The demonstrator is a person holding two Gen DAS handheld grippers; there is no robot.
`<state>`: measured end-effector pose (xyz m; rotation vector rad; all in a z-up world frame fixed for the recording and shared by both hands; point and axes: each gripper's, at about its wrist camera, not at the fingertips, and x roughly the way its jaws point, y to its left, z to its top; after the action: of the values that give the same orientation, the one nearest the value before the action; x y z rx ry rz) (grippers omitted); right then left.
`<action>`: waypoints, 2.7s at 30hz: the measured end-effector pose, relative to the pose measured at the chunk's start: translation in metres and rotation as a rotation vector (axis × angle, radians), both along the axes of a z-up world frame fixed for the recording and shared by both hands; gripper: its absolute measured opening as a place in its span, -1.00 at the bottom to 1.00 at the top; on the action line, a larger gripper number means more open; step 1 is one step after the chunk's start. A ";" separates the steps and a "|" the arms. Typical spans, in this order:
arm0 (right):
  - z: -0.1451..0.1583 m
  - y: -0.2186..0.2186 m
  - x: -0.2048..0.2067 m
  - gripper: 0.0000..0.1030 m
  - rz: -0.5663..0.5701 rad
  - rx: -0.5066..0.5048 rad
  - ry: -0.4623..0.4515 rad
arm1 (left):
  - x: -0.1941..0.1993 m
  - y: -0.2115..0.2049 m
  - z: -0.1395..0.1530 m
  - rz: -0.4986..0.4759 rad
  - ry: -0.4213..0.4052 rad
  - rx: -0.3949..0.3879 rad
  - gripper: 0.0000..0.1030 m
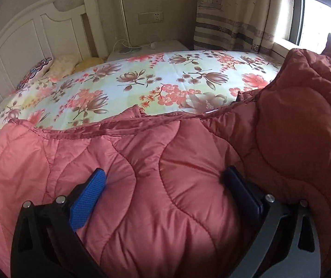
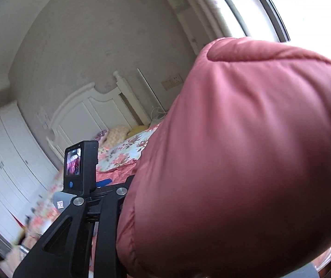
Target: Fold large clothes
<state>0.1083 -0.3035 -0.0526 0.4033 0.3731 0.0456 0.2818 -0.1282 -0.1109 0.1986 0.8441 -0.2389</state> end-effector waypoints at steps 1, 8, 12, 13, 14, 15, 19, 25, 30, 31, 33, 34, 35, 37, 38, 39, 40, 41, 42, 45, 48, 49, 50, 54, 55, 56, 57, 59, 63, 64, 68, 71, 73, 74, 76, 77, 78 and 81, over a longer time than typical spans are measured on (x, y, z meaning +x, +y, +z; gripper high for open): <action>0.007 0.013 0.002 -0.27 0.002 -0.051 -0.008 | -0.002 0.002 0.000 0.007 -0.006 -0.002 0.96; 0.030 0.100 0.018 -0.27 0.035 -0.279 -0.066 | -0.006 0.015 0.004 0.067 -0.030 -0.044 0.96; 0.037 0.128 0.018 -0.27 0.024 -0.347 -0.101 | -0.017 0.067 0.030 0.123 -0.049 -0.311 0.76; 0.042 0.145 0.005 -0.27 0.027 -0.377 -0.106 | -0.024 0.087 0.041 0.160 -0.073 -0.385 0.78; 0.043 0.152 0.003 -0.27 0.031 -0.404 -0.107 | -0.032 0.109 0.052 0.199 -0.100 -0.434 0.80; 0.042 0.162 0.003 -0.27 0.036 -0.443 -0.108 | -0.038 0.136 0.064 0.253 -0.117 -0.458 0.88; 0.035 0.200 -0.005 -0.26 0.061 -0.661 -0.120 | -0.048 0.234 0.081 0.414 -0.146 -0.497 0.90; -0.045 0.319 0.002 -0.05 0.263 -1.321 -0.064 | -0.070 0.319 0.109 0.419 -0.201 -0.478 0.90; -0.108 0.363 -0.006 0.14 0.285 -1.696 -0.122 | -0.075 0.261 0.158 0.027 -0.197 -0.348 0.96; -0.106 0.363 -0.006 0.14 0.290 -1.692 -0.116 | -0.074 0.244 0.161 -0.035 -0.187 -0.322 0.96; -0.106 0.361 -0.006 0.14 0.291 -1.685 -0.121 | -0.067 0.203 0.160 -0.132 -0.164 -0.261 0.96; -0.107 0.361 -0.008 0.14 0.286 -1.694 -0.130 | -0.056 0.180 0.154 -0.166 -0.134 -0.207 0.96; -0.108 0.362 -0.010 0.14 0.280 -1.700 -0.136 | -0.049 0.165 0.144 -0.180 -0.111 -0.161 0.96; -0.109 0.362 -0.014 0.14 0.268 -1.714 -0.151 | -0.024 0.138 0.111 -0.162 -0.057 -0.004 0.96; -0.108 0.361 -0.017 0.16 0.265 -1.726 -0.163 | -0.012 0.134 0.093 -0.139 -0.026 0.058 0.96; -0.107 0.359 -0.022 0.21 0.273 -1.734 -0.178 | -0.002 0.135 0.073 -0.132 0.014 0.081 0.96; -0.102 0.355 -0.029 0.23 0.304 -1.725 -0.193 | 0.004 0.143 0.058 -0.140 0.038 0.033 0.96; -0.095 0.349 -0.038 0.32 0.347 -1.688 -0.194 | 0.004 0.156 0.050 -0.134 0.035 -0.033 0.96; -0.084 0.338 -0.049 0.48 0.408 -1.609 -0.190 | 0.003 0.169 0.046 -0.115 0.028 -0.080 0.96; -0.039 0.293 -0.077 0.71 0.631 -1.223 -0.135 | -0.014 0.182 0.043 -0.090 -0.027 -0.082 0.96; 0.016 0.245 -0.068 0.54 0.714 -0.735 -0.099 | -0.027 0.185 0.044 -0.066 -0.069 -0.105 0.96; 0.030 0.232 -0.060 0.50 0.718 -0.604 -0.095 | -0.026 0.184 0.043 -0.063 -0.076 -0.105 0.96; 0.044 0.212 -0.042 0.44 0.710 -0.490 -0.087 | -0.028 0.179 0.046 -0.062 -0.077 -0.103 0.96; 0.053 0.236 -0.009 0.23 0.660 -0.445 -0.012 | -0.031 0.173 0.053 -0.066 -0.064 -0.099 0.96; 0.037 0.245 -0.004 0.23 0.679 -0.496 0.063 | -0.029 0.175 0.053 -0.072 -0.051 -0.111 0.96; 0.018 0.242 -0.006 0.25 0.696 -0.556 0.163 | -0.026 0.177 0.053 -0.079 -0.037 -0.125 0.96; -0.002 0.256 -0.008 0.26 0.669 -0.670 0.179 | -0.025 0.180 0.056 -0.098 -0.011 -0.145 0.96; -0.023 0.268 -0.021 0.26 0.597 -0.820 0.113 | -0.025 0.184 0.065 -0.096 0.009 -0.132 0.96; -0.020 0.271 -0.028 0.26 0.598 -0.814 0.112 | -0.037 0.191 0.105 -0.056 -0.111 -0.083 0.96; -0.018 0.269 -0.028 0.26 0.605 -0.804 0.113 | -0.037 0.191 0.110 -0.019 -0.140 -0.059 0.96; -0.049 0.260 -0.016 0.26 0.616 -0.791 0.106 | -0.019 0.186 0.073 0.078 -0.057 0.045 0.96; -0.052 0.253 -0.003 0.26 0.660 -0.733 0.090 | -0.024 0.188 0.033 0.106 -0.106 0.050 0.96; -0.035 0.238 -0.003 0.25 0.722 -0.636 0.088 | -0.027 0.201 0.027 0.134 -0.120 -0.023 0.96; -0.025 0.229 -0.001 0.24 0.734 -0.582 0.081 | -0.028 0.207 0.027 0.152 -0.120 -0.052 0.96; 0.001 0.208 0.006 0.24 0.679 -0.499 0.028 | -0.029 0.215 0.026 0.179 -0.126 -0.086 0.96; 0.012 0.198 0.011 0.24 0.633 -0.492 -0.004 | -0.030 0.216 0.025 0.184 -0.129 -0.095 0.96; 0.021 0.190 0.017 0.24 0.577 -0.496 -0.031 | -0.030 0.216 0.025 0.188 -0.134 -0.097 0.96; 0.031 0.166 0.049 0.24 0.493 -0.456 -0.039 | -0.032 0.213 0.026 0.199 -0.158 -0.079 0.96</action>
<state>0.1573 -0.1374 -0.0215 -0.1472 0.4239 0.4409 0.2494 0.0850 -0.0850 0.0576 0.6910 -0.0681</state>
